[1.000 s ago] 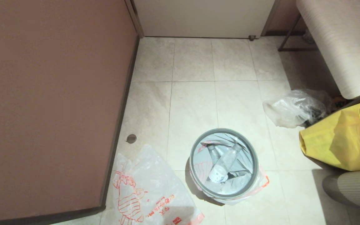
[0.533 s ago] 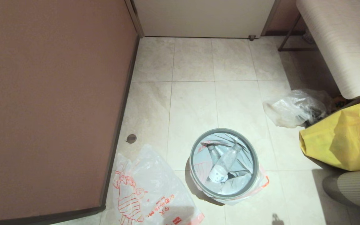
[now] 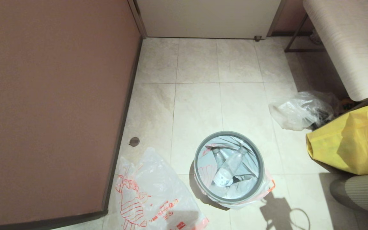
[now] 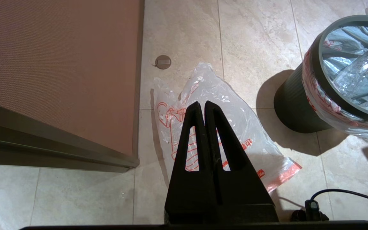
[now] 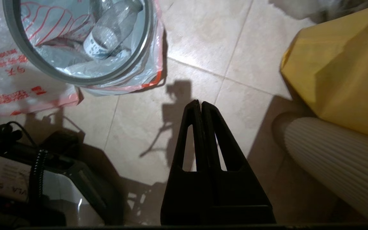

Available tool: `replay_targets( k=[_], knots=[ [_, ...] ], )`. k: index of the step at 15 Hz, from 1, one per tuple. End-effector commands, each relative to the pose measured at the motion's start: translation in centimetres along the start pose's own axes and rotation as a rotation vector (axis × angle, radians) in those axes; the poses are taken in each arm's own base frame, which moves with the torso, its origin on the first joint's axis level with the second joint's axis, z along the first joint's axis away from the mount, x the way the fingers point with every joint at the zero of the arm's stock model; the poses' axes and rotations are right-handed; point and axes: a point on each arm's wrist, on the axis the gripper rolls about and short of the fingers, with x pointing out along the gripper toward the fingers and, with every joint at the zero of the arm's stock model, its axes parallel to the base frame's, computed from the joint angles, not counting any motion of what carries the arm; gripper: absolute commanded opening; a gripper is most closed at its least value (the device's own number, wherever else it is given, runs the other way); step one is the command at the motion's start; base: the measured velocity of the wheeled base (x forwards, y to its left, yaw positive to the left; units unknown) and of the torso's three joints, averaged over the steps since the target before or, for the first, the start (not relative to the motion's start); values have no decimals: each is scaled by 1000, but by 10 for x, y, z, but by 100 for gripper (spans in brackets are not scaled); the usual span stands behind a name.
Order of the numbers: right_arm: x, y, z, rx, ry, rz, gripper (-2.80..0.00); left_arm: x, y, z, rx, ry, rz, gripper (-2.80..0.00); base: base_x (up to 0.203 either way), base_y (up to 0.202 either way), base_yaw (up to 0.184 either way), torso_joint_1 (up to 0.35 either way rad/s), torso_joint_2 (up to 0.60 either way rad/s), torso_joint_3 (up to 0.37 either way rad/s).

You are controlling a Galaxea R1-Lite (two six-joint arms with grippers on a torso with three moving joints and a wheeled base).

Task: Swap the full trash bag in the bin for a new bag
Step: Place the trash can ring on the floor

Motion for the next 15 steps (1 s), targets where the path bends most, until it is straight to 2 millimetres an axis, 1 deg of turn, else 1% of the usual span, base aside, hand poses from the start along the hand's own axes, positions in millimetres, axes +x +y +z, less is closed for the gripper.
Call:
replay_targets(
  k=[1, 3, 5, 7, 8, 9, 10, 12, 14, 15],
  knots=[
    [53, 5, 7, -3, 167, 79, -280, 0, 0, 0, -1, 0, 0, -280, 0, 0, 0, 0, 0, 0],
    [98, 20, 13, 35, 278, 135, -280, 0, 0, 0, -1, 0, 0, -280, 0, 0, 0, 0, 0, 0],
    [143, 41, 11, 56, 386, 138, -280, 0, 0, 0, -1, 0, 0, -280, 0, 0, 0, 0, 0, 0],
    [183, 58, 5, 45, 443, 68, -280, 0, 0, 0, -1, 0, 0, -280, 0, 0, 0, 0, 0, 0],
    [202, 61, 4, 38, 440, -12, -280, 0, 0, 0, -1, 0, 0, -280, 0, 0, 0, 0, 0, 0],
    [216, 62, 6, 37, 413, -102, -280, 0, 0, 0, -1, 0, 0, -280, 0, 0, 0, 0, 0, 0],
    [223, 61, 11, 48, 378, -149, -280, 0, 0, 0, 0, 0, 0, -280, 0, 0, 0, 0, 0, 0],
    [226, 64, 15, 40, 371, -143, -280, 0, 0, 0, -1, 0, 0, -280, 0, 0, 0, 0, 0, 0],
    [239, 67, 10, 35, 393, -137, -280, 0, 0, 0, -1, 0, 0, -280, 0, 0, 0, 0, 0, 0],
    [248, 70, 6, 35, 409, -133, 0, 0, 0, 0, 0, 0, 0, -280, 0, 0, 0, 0, 0, 0]
  ],
)
